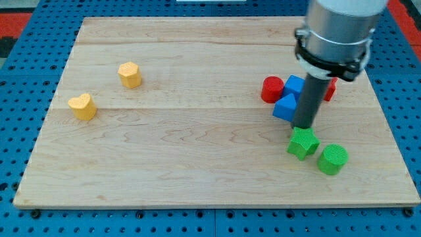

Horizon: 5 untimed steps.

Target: Push the blue blocks near to the green blocks

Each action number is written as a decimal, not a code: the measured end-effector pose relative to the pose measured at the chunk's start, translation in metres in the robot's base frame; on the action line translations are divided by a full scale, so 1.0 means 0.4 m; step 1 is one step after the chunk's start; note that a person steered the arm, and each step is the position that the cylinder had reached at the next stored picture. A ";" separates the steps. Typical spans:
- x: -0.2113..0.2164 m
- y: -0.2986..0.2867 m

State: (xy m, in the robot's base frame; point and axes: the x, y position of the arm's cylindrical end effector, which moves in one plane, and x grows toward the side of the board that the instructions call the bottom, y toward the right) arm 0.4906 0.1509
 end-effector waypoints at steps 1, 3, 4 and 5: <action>-0.030 -0.137; -0.185 -0.239; -0.189 -0.131; -0.175 -0.120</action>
State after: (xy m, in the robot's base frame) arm 0.4207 0.1028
